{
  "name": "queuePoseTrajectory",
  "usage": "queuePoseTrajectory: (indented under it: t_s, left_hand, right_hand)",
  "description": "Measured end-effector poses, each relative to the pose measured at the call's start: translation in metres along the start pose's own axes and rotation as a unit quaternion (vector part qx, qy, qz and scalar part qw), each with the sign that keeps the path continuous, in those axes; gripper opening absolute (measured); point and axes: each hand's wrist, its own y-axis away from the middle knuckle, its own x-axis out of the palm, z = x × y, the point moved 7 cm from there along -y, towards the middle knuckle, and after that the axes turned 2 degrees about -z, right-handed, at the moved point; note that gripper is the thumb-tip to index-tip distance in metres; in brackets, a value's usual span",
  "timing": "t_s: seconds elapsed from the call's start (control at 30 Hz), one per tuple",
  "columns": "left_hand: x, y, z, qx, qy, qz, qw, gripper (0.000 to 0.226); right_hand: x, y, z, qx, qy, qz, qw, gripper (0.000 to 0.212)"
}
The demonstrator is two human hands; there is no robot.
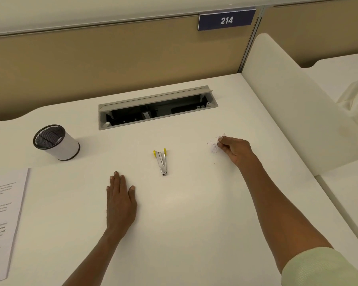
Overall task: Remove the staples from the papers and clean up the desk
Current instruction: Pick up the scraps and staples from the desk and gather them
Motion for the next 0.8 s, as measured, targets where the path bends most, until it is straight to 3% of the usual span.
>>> queuePoseTrajectory:
  t_s: [0.17, 0.3, 0.8]
  left_hand:
    - [-0.002, -0.001, 0.003, 0.007, 0.006, 0.008, 1.0, 0.056]
    - [-0.007, -0.001, 0.007, 0.012, 0.019, 0.01, 1.0, 0.055]
    - [-0.054, -0.019, 0.065, -0.017, 0.011, -0.013, 1.0, 0.058]
  right_hand:
    - [0.013, 0.018, -0.015, 0.084, -0.155, 0.043, 0.983, 0.005]
    - [0.042, 0.039, -0.019, 0.118, -0.214, 0.101, 0.964, 0.005]
    - [0.216, 0.14, -0.065, 0.176, -0.144, 0.24, 0.944, 0.006]
